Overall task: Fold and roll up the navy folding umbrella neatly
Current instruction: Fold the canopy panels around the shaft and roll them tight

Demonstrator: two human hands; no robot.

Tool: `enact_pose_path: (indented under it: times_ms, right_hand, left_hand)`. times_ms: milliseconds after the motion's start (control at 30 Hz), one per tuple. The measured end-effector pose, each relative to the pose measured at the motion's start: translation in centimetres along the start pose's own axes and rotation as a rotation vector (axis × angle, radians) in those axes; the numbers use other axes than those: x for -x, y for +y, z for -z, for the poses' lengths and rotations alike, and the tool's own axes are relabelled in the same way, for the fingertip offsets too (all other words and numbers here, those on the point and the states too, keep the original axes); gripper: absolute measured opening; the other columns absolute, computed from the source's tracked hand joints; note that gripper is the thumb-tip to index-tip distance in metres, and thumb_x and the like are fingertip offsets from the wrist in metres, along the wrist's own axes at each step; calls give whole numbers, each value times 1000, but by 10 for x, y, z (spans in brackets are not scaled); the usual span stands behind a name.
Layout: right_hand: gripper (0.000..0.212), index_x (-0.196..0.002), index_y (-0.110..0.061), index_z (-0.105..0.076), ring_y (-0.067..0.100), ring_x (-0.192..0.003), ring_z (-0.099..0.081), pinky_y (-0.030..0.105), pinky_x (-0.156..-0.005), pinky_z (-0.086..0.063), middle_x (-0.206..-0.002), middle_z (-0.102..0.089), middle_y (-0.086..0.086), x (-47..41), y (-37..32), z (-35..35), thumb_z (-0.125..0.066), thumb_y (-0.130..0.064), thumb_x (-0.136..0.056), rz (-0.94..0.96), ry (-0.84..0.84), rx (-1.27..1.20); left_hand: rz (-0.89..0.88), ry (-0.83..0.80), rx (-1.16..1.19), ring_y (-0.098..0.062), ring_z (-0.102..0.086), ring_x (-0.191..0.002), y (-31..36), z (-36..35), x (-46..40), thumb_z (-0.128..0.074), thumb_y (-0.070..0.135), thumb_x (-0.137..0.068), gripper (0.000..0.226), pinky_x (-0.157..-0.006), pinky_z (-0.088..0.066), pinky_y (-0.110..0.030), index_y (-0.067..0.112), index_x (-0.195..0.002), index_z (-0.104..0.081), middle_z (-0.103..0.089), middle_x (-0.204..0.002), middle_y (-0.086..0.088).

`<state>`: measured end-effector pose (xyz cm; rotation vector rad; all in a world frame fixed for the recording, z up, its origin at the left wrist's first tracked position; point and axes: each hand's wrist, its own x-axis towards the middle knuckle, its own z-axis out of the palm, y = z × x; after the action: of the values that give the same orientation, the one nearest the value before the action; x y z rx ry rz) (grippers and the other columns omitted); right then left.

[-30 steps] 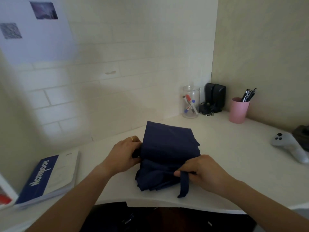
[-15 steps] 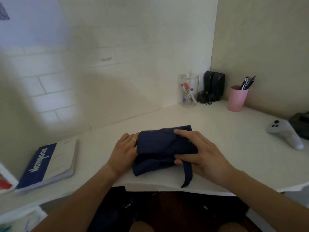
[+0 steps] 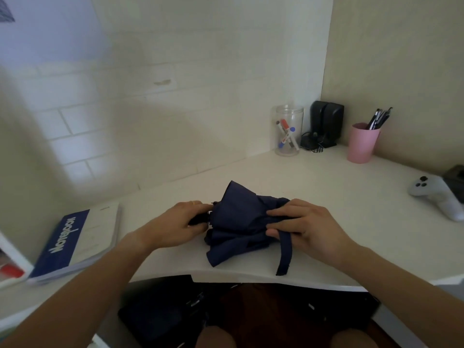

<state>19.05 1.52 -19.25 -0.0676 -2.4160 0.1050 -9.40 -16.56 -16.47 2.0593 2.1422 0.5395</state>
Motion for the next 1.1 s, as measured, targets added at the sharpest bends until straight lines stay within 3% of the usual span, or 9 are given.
enact_pose_path:
  times_ms: [67, 300, 500, 567, 633, 700, 900, 1000, 1100]
  right_hand:
    - [21, -95, -31, -83, 15, -95, -69, 32, -73, -57, -108, -77, -9, -5, 0, 3, -68, -44, -92, 3, 5, 3]
    - [18, -98, -31, -82, 19, -110, -60, 30, -81, -52, -129, -66, -3, -7, -3, 4, -67, -40, -95, 56, -46, 53]
    - [26, -98, -35, -81, 14, -102, -64, 33, -77, -57, -123, -73, -10, 0, -7, -2, -59, -47, -94, 60, -116, -17]
    - [22, -98, -32, -82, 14, -101, -63, 33, -77, -57, -124, -73, -8, 1, -8, -1, -63, -43, -94, 75, -136, -40]
    - [17, -99, -30, -82, 15, -102, -62, 34, -79, -56, -124, -73, -8, 3, -10, -1, -68, -38, -95, 83, -144, -52]
    - [13, -102, -29, -81, 16, -106, -61, 32, -82, -55, -125, -72, -10, 4, -11, -3, -71, -32, -94, 106, -161, -52]
    - [19, -96, -40, -82, 21, -142, -39, 34, -112, -35, -144, -56, -5, 4, 1, 12, -68, -51, -91, 27, -79, 14]
    - [25, -98, -37, -82, 10, -128, -54, 34, -102, -48, -134, -63, -11, 5, 9, 13, -67, -55, -88, -158, -73, -253]
    - [26, -99, -37, -81, 0, -104, -64, 26, -86, -52, -114, -69, -14, 7, 13, 6, -68, -56, -86, -214, -91, -326]
  left_hand:
    - [-99, 137, -114, -9, -56, -91, -2, -4, 2, -64, 16, -96, 36, -80, -44, -14, 20, -132, -62, -61, -105, 0]
    - [-310, 354, -528, -29, -59, -93, -5, -30, 2, -70, 7, -94, 33, -77, -54, -38, 11, -126, -63, -63, -111, -11]
    - [-116, 306, -337, -23, -61, -101, 12, -30, 20, -61, 35, -89, 41, -86, -54, -41, 19, -126, -69, -67, -116, -1]
    - [36, 482, -266, -17, -58, -107, 37, -24, 26, -57, 56, -84, 53, -92, -48, -36, 26, -127, -69, -66, -118, 7]
    - [189, 612, -54, -9, -56, -102, 72, -23, 20, -53, 75, -81, 66, -85, -45, -29, 36, -134, -60, -62, -112, 18]
    - [301, 521, 127, -6, -57, -100, 96, -29, 5, -56, 81, -78, 77, -85, -50, -31, 42, -143, -47, -59, -112, 22]
    - [295, 482, 118, -11, -61, -94, 74, -49, -10, -74, 37, -89, 17, -85, -49, -31, 34, -106, -75, -64, -101, 10]
    - [248, 484, 46, -12, -57, -89, 70, -47, -12, -73, 37, -89, 4, -80, -47, -32, 34, -92, -73, -65, -94, 11]
    - [266, 464, 11, -15, -58, -106, 67, -44, -16, -68, 43, -92, 14, -89, -47, -33, 30, -91, -63, -67, -110, 10]
